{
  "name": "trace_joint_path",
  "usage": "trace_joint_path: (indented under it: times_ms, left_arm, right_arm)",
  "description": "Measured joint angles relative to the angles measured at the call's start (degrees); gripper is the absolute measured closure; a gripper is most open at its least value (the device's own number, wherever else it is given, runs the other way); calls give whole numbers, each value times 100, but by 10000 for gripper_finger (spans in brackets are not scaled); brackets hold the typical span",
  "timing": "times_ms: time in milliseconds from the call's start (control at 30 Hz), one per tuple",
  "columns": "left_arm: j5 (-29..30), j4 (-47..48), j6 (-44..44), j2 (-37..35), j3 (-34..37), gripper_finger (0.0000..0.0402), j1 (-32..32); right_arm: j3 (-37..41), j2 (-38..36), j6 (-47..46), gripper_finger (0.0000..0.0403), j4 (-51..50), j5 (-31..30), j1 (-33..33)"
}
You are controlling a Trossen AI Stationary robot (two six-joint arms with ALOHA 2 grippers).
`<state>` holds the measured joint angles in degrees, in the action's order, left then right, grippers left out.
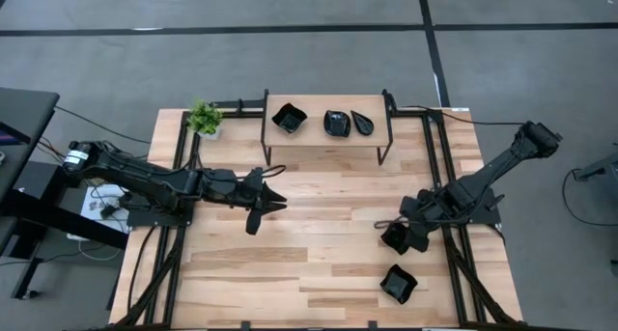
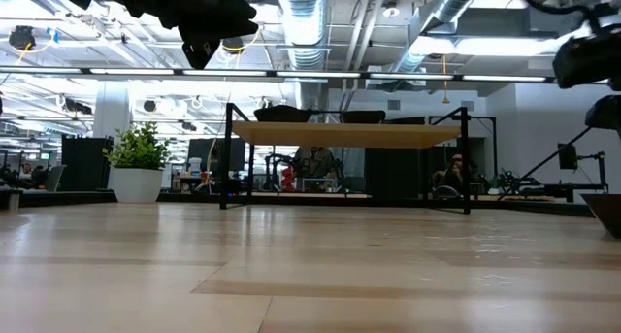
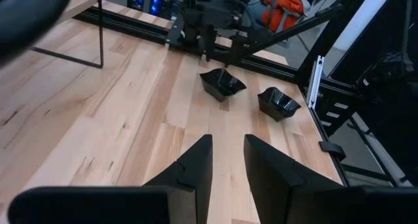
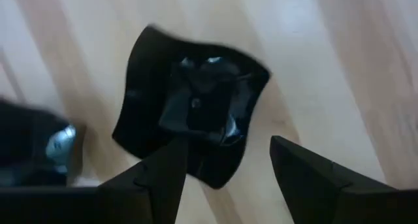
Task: Pick & Place Mini shaped plates
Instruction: Stack the black wave square shaped plate on top of the black wave square shaped plate on the shelf
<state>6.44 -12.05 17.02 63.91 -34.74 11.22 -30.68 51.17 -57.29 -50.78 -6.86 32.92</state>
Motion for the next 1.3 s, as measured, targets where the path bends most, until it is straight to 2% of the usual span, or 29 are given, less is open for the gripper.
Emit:
trace_joint_path:
  times_ms: [100, 400, 733, 1067, 1300]
  left_arm:
    - [0, 0, 0, -1, 0, 312, 0]
    - [0, 0, -20, 1, 0, 312, 0]
    - [0, 0, -63, 1, -2, 312, -2]
    - [-1, 0, -67, 0, -2, 312, -1]
    - [-2, 2, -68, 1, -2, 312, -2]
  right_arm:
    - [0, 74, 313, 191, 1, -1, 193]
    - [38, 66, 537, 220, -152, -655, 599]
    - [729, 65, -110, 246, 848, -478, 724]
    - [752, 65, -166, 272, 845, -507, 713]
    - [752, 65, -180, 322, 841, -517, 713]
